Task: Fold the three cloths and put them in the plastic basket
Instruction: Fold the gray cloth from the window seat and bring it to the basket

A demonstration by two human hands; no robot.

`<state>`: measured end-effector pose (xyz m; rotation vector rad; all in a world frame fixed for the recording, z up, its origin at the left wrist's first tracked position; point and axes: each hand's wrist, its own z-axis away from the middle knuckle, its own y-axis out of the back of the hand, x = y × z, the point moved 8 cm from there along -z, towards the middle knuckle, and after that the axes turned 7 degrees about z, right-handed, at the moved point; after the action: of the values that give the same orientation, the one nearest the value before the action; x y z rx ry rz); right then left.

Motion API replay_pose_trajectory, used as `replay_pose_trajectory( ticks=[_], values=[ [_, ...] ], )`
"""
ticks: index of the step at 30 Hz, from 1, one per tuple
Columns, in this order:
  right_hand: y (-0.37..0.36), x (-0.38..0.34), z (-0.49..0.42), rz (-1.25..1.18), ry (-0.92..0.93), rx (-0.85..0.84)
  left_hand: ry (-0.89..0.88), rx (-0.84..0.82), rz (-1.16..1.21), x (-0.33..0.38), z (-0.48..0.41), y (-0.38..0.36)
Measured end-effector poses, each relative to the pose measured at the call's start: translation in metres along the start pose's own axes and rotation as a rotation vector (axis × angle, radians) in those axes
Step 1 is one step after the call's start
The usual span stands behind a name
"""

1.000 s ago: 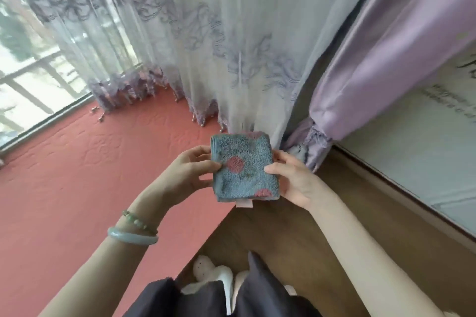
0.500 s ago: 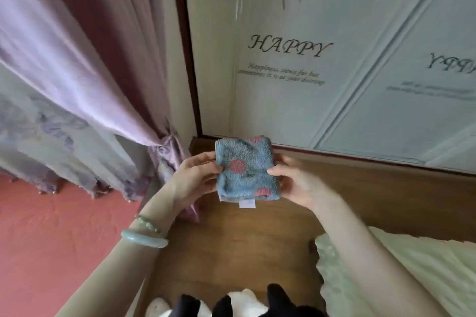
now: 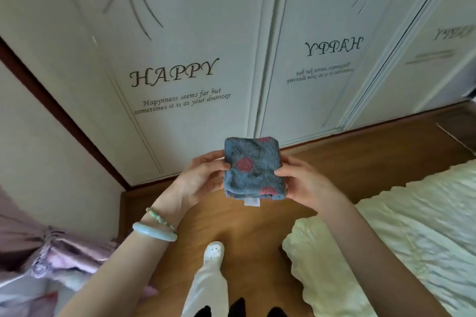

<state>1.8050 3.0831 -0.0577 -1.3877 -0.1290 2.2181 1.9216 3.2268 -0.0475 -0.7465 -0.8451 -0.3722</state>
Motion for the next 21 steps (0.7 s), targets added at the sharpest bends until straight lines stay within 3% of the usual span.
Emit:
replay_pose_trajectory(
  ticks=[12, 21],
  values=[
    [0.095, -0.112, -0.08, -0.148, 0.152, 0.363, 0.167, -0.344, -0.129, 0.093, -0.218, -0.083],
    [0.17, -0.152, -0.096, -0.248, 0.219, 0.506, 0.332, -0.51, -0.255, 0.093, -0.319, -0.165]
  ],
)
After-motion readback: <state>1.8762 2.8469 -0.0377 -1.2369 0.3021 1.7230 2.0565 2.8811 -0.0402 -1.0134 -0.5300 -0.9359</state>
